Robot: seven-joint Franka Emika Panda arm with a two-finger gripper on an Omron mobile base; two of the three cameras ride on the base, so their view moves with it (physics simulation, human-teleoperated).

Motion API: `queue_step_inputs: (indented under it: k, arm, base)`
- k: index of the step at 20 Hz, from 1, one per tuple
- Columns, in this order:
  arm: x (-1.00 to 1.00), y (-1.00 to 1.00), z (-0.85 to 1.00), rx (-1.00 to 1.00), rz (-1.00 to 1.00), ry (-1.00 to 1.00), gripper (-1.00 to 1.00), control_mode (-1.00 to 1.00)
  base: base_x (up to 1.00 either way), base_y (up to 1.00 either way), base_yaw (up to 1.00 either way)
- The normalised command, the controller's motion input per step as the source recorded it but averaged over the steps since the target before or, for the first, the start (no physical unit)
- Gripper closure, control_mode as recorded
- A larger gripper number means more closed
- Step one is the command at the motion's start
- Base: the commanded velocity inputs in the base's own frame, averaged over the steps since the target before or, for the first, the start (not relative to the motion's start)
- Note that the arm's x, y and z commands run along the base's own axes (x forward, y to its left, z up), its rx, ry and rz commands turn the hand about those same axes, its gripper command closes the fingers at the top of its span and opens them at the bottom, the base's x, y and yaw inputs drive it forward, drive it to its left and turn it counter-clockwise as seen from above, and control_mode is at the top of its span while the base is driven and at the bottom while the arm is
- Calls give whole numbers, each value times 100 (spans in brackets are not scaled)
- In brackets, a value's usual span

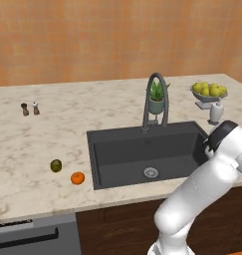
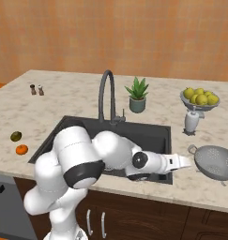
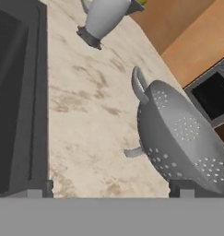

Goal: Put the colander in the sink, put the kiwi, orange in the colander, and turn on the sink faucet and pour water over the colander.

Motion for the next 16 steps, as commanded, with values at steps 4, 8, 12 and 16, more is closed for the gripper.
queue_step_inputs:
  k: [4, 8, 12, 16]
  arm:
    - [-14, -18, 100, 7, 4, -10, -100, -100]
    - [-9, -28, 100, 10, 3, -5, -100, -100]
    - [0, -54, 75, 17, 6, 6, -100, -100]
    - [1, -56, 12, 30, 9, 25, -100, -100]
  base:
    - [0, 0, 0]
    - [0, 0, 0]
    - [0, 0, 0]
    - [0, 0, 0]
